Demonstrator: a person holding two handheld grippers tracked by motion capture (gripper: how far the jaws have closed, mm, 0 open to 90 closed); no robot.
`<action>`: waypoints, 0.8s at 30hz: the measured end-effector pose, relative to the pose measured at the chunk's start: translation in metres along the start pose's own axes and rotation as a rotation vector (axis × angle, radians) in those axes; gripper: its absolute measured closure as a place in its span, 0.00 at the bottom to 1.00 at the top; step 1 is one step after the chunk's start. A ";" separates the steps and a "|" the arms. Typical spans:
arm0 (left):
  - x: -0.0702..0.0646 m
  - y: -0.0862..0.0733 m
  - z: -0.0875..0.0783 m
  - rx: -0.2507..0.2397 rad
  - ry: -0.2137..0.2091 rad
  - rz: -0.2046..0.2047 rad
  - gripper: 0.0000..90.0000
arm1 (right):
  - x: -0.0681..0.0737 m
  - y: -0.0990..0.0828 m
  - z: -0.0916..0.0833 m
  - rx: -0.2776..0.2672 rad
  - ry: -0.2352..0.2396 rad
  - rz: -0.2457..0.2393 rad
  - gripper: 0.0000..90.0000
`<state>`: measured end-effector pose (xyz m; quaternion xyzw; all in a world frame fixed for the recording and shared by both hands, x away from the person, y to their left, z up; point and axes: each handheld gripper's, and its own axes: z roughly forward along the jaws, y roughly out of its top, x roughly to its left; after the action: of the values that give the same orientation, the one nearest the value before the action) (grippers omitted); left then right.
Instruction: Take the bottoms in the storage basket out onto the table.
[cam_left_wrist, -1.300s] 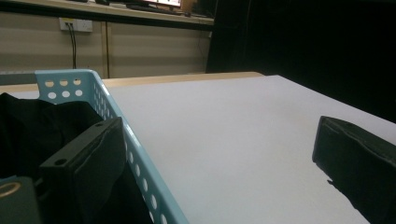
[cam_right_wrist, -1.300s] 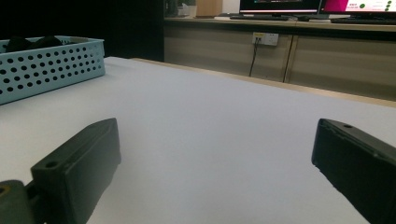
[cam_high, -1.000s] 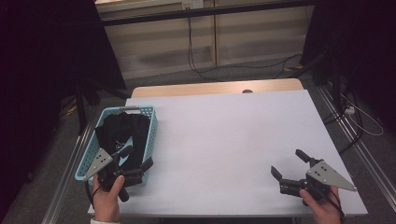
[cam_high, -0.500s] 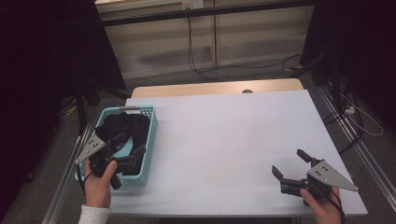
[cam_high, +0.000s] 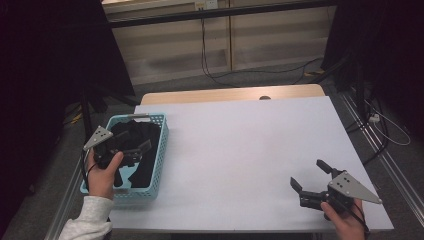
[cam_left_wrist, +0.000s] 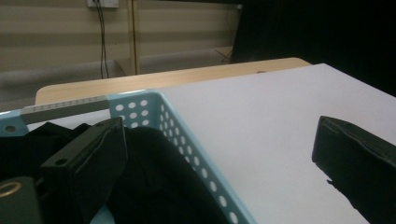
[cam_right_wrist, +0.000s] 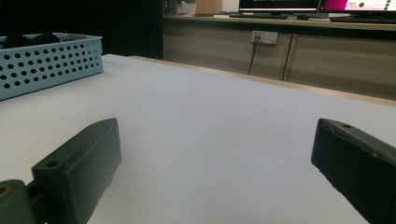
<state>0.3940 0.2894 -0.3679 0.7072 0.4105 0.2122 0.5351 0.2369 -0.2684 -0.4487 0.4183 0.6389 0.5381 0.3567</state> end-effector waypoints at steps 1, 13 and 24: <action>0.000 0.000 0.000 0.000 0.000 0.000 0.04 | 0.000 0.000 0.000 0.000 0.000 0.000 0.01; 0.023 -0.005 0.018 0.082 0.021 -0.030 0.04 | 0.002 0.000 0.001 0.011 0.004 -0.010 0.01; 0.043 -0.019 0.038 0.182 0.047 -0.032 0.05 | 0.001 -0.001 0.002 0.009 0.010 -0.010 0.01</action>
<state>0.4394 0.3035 -0.4047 0.7410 0.4520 0.1820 0.4621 0.2381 -0.2672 -0.4498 0.4142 0.6450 0.5355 0.3543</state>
